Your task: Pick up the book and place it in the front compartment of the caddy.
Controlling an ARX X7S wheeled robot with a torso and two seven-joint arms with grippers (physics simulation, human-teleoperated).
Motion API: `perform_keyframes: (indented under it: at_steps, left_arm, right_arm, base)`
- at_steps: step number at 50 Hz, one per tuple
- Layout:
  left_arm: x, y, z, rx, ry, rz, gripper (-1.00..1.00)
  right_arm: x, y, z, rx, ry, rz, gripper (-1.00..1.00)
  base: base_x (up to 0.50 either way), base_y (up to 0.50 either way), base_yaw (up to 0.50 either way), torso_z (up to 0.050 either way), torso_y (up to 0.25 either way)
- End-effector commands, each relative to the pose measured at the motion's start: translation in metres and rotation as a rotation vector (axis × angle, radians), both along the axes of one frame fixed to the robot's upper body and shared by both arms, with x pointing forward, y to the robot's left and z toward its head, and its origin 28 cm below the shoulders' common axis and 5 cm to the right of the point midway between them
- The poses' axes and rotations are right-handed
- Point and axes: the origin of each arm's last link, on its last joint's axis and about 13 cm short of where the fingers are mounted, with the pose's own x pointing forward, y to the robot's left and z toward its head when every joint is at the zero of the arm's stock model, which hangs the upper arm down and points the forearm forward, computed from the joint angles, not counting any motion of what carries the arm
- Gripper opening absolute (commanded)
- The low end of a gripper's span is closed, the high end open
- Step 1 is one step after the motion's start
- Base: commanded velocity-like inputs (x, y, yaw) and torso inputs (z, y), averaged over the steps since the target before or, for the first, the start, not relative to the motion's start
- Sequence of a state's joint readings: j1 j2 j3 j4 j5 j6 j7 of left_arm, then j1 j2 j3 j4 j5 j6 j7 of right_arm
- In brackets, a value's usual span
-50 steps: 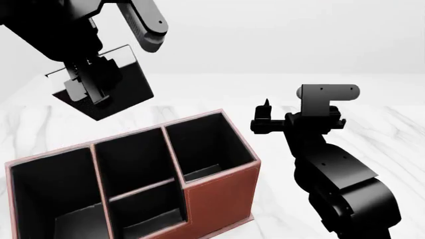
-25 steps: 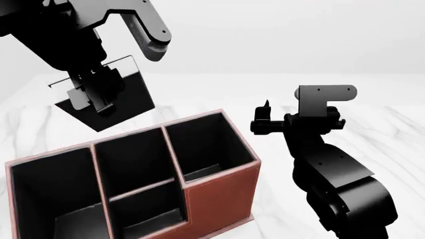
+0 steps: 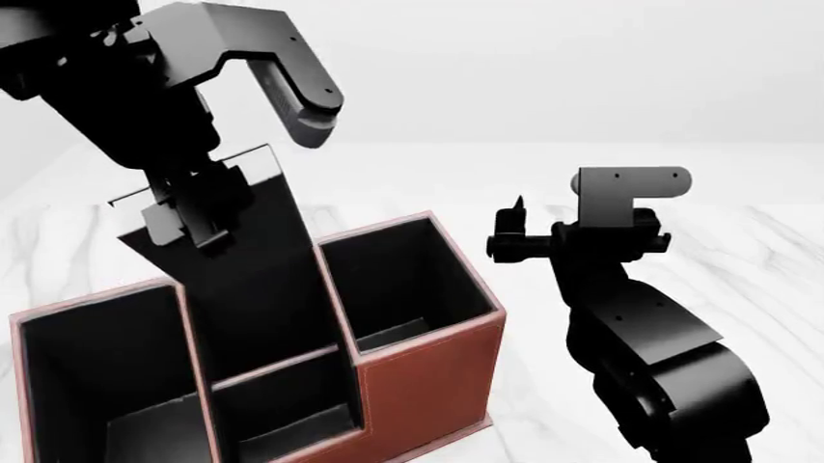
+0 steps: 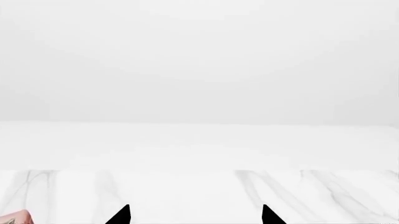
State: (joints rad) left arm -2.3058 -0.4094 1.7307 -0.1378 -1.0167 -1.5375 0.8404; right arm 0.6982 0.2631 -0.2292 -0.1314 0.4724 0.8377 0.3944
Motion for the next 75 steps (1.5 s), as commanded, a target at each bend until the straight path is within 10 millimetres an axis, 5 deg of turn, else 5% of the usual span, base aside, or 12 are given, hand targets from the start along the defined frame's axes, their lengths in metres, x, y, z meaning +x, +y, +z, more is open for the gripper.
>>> perform_keyframes:
  at_steps: [1,20,75]
  left_arm:
    - [0.007,-0.004,0.0,0.034,0.002,-0.003,-1.0]
    - [0.027,-0.021,-0.013,0.1,0.116,-0.014,-1.0]
    - [0.039,-0.01,-0.038,0.072,0.164,-0.015,-1.0]
  right_arm:
    - [0.0,-0.001,-0.001,0.002,0.002,-0.003,1.0]
    - [0.003,-0.005,-0.001,0.012,0.003,-0.011,1.0]
    - [0.006,-0.007,-0.008,0.015,0.019,-0.02,1.0]
  base:
    - [0.0,0.0,0.0,0.0,0.0]
    - [0.0,0.0,0.0,0.0,0.001]
    - [0.0,0.0,0.0,0.0,0.001]
